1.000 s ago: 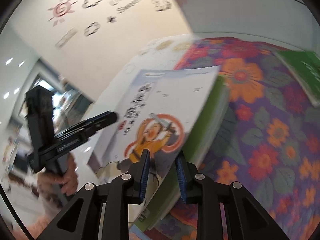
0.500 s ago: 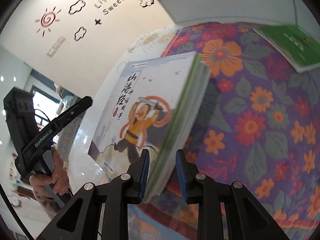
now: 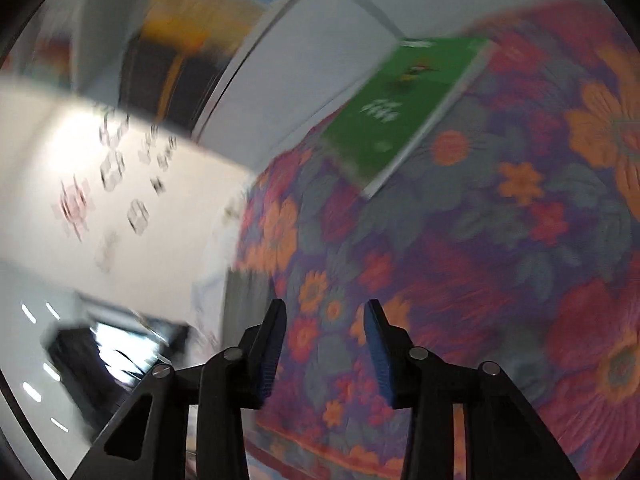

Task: Organize books

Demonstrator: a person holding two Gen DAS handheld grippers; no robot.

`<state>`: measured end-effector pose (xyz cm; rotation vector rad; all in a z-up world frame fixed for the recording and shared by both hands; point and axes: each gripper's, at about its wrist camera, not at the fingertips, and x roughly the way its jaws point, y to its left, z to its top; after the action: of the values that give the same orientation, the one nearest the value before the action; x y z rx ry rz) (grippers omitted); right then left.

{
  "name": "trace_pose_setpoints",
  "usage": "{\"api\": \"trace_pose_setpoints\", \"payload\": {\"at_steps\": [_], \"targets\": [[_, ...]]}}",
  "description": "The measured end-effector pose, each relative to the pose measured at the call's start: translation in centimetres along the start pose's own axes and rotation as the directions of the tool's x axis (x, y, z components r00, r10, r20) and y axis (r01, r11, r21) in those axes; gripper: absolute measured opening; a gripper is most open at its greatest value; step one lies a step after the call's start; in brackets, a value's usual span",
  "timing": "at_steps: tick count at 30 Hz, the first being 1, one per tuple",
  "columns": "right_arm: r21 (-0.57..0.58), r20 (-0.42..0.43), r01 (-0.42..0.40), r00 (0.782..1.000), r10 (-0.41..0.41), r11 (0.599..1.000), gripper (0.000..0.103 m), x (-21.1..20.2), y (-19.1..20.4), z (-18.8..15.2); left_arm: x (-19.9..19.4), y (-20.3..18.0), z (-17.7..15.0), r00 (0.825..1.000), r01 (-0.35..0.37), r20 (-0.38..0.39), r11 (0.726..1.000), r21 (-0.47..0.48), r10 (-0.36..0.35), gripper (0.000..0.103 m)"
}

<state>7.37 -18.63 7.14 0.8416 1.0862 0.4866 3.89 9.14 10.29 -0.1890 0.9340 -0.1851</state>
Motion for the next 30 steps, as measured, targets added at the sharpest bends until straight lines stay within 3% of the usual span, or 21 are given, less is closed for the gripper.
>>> {"api": "trace_pose_setpoints", "payload": {"at_steps": [5,8,12,19,25,30], "targets": [[0.077,0.073,0.002,0.997,-0.008,0.997,0.041,-0.4,-3.4,4.6,4.2,-3.2,-1.8,0.993,0.085,-0.082,0.996,-0.018,-0.086,0.034],[0.106,0.113,0.05,0.992,-0.062,0.993,0.041,0.4,-4.6,7.1,5.8,-4.0,-3.3,0.99,0.083,-0.115,0.996,0.024,-0.08,0.034],[0.189,0.049,0.051,0.997,-0.062,0.981,0.041,3.7,-6.6,9.4,7.5,-3.3,-4.4,0.983,0.103,-0.156,0.994,0.031,-0.097,0.033],[0.226,0.095,0.025,0.994,-0.048,0.974,0.041,5.7,-6.1,11.7,7.1,-1.8,-4.3,0.976,0.176,-0.137,0.984,0.022,-0.171,0.034],[0.235,0.146,0.018,0.988,-0.053,0.972,0.041,7.0,-5.7,13.0,6.9,-1.9,-4.7,0.973,0.19,-0.14,0.981,0.04,-0.183,0.034],[0.144,0.227,0.015,0.973,-0.048,0.989,0.041,8.0,-4.6,13.4,6.9,-1.3,-4.6,0.969,0.21,-0.141,0.977,0.026,-0.204,0.034]]}}
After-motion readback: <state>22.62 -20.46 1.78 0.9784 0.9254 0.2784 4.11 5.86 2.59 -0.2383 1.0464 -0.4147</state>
